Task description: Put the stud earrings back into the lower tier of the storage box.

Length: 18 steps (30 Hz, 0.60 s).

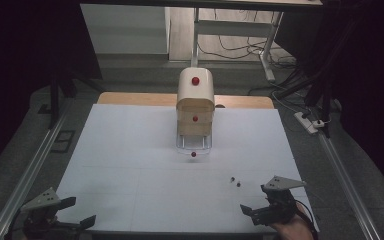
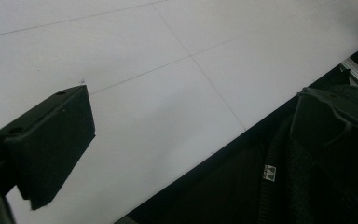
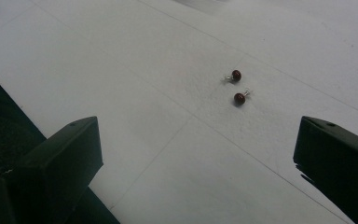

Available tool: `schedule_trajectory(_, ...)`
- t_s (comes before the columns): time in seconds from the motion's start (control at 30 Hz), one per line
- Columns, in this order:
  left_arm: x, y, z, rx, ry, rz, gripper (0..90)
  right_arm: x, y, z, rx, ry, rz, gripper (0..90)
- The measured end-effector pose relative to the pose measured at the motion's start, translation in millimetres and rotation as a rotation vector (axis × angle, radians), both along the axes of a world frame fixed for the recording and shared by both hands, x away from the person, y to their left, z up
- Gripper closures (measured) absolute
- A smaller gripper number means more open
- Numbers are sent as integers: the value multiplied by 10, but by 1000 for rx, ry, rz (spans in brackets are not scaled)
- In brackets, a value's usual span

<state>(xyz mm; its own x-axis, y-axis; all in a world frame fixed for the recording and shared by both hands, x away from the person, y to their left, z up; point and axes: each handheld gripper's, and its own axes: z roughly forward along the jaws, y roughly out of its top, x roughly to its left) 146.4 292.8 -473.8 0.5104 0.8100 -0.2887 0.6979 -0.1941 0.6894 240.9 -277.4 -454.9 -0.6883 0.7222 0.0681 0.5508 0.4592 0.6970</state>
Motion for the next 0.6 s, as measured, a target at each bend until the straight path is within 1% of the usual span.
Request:
schedule_trajectory(0.17,-1,2,0,-6,2,1,0,29,23,-3,31,-15,7,1)
schedule_trajectory(0.47,1,10,-1,-11,1,0,0,96,84,-27,33,-17,-2,5)
schedule_trajectory(0.6,2,10,-1,-11,2,1,0,144,121,-58,22,-10,-24,0)
